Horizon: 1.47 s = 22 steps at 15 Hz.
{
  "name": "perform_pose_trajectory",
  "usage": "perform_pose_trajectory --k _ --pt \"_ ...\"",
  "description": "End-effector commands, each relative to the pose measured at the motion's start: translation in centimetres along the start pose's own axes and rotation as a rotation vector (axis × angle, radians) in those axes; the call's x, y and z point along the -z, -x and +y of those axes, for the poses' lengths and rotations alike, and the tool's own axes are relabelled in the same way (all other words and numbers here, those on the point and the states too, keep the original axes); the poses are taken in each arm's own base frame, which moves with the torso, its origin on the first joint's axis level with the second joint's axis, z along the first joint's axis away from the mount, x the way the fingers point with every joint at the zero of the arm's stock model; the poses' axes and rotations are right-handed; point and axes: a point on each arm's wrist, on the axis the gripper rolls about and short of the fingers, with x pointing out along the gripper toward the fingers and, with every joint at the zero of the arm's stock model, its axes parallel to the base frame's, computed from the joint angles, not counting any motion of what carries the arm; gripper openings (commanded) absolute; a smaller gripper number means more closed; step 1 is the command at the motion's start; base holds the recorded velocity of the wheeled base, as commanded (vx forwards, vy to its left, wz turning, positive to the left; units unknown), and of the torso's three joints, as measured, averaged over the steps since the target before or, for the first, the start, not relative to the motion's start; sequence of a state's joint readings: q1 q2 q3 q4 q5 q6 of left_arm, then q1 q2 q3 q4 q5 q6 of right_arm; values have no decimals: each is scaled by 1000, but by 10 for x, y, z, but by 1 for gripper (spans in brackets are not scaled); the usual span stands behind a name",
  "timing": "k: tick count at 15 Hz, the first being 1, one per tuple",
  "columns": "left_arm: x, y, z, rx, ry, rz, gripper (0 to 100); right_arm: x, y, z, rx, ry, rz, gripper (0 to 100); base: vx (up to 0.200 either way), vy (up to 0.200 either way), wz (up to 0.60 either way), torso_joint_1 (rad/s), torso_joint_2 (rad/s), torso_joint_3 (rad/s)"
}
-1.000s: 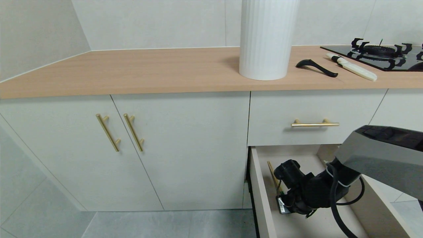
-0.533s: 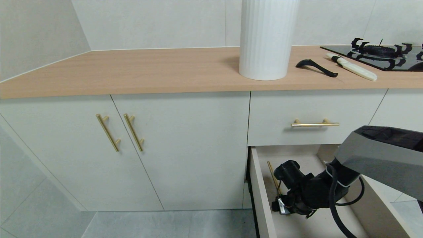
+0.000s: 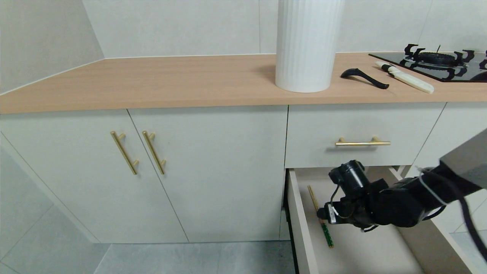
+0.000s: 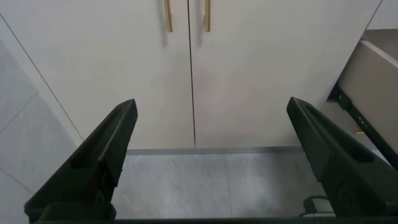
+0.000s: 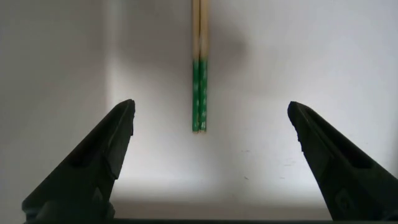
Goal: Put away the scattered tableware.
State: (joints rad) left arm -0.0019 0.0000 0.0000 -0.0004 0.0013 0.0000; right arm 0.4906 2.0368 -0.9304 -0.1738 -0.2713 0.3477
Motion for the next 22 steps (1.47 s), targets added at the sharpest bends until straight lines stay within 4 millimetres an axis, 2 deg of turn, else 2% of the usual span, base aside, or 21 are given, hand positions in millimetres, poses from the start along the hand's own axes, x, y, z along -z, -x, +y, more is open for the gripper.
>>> perform_pose_trajectory --k 1,2,5,8,17,22 --pt "0 0 0 -1 0 0 100 -28 75 -20 -51 -66 -189 100 0 0 0 0 0 0" --pt "0 0 0 -1 0 0 100 -29 92 -27 -66 -83 -225 100 0 0 0 0 0 0" --pt "0 0 0 -1 0 0 100 -37 128 -46 -65 -78 -332 100 0 0 0 0 0 0" --pt "0 0 0 -1 0 0 100 -41 152 -60 -54 -63 -408 100 0 0 0 0 0 0" --pt "0 0 0 -1 0 -1 100 -40 170 -66 -55 -49 -461 100 0 0 0 0 0 0" --pt "0 0 0 -1 0 -1 100 -39 172 -66 -54 -50 -465 100 0 0 0 93 -299 -251"
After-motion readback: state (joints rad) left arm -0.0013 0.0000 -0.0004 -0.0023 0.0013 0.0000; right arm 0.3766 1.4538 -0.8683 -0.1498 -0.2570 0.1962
